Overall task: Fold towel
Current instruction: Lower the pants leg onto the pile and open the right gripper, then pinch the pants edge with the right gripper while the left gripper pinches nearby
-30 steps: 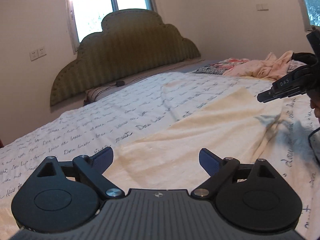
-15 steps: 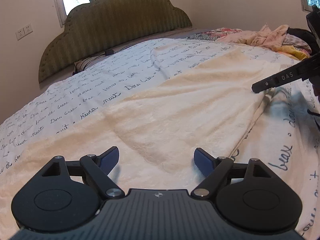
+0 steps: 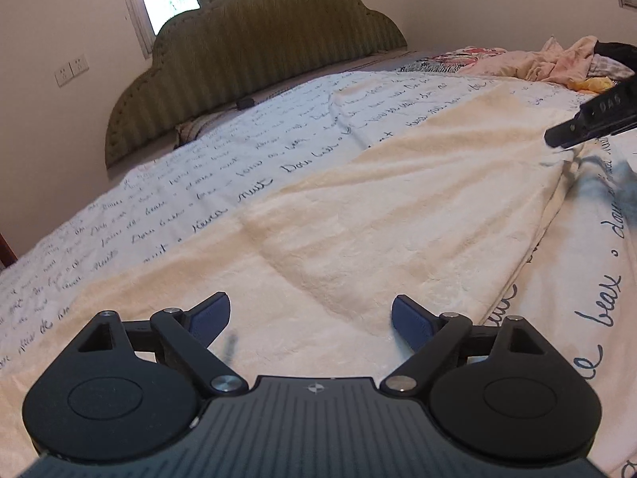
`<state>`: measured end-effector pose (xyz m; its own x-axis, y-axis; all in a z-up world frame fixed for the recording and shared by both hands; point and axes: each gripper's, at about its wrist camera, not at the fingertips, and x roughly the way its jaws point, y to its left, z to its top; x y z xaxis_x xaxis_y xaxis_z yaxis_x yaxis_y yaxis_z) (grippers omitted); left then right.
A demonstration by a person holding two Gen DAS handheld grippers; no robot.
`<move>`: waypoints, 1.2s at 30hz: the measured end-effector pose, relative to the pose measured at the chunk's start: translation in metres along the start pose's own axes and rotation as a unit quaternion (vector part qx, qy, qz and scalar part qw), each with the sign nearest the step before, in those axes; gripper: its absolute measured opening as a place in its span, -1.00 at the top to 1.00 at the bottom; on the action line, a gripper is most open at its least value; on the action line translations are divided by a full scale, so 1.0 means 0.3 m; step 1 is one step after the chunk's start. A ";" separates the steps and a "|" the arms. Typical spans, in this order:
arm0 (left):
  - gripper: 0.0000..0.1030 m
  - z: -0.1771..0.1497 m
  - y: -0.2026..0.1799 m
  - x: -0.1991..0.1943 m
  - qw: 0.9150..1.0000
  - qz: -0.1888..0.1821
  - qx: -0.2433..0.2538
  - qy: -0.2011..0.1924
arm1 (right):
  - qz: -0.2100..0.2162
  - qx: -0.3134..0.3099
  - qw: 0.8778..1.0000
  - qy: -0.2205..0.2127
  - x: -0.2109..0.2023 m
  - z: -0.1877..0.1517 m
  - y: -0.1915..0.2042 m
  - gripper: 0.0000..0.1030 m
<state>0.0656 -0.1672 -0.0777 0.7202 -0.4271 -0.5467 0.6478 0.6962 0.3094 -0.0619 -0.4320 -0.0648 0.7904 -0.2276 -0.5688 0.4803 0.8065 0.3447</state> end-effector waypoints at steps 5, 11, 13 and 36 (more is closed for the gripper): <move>-0.82 -0.012 0.014 0.014 0.999 0.018 -0.028 -0.005 | -0.023 0.136 0.990 -0.034 -0.050 0.029 -0.179 -0.20; -0.91 -0.019 0.015 0.024 0.999 0.022 -0.032 -0.003 | 0.012 0.249 0.968 -0.039 -0.063 0.004 -0.302 -0.20; -0.92 -0.020 0.013 0.023 0.999 0.023 -0.031 -0.004 | 0.028 0.285 0.958 -0.029 -0.045 -0.017 -0.333 -0.20; -0.90 0.174 0.104 0.123 0.949 -0.184 -0.253 0.043 | 0.023 0.251 0.964 -0.086 0.091 0.049 -0.337 0.61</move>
<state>0.1254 -0.1914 -0.0476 0.4312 -0.6613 -0.6138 0.6327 0.7066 -0.3167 -0.0833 -0.5279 -0.1041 0.8456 -0.3208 -0.4267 0.5330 0.4615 0.7092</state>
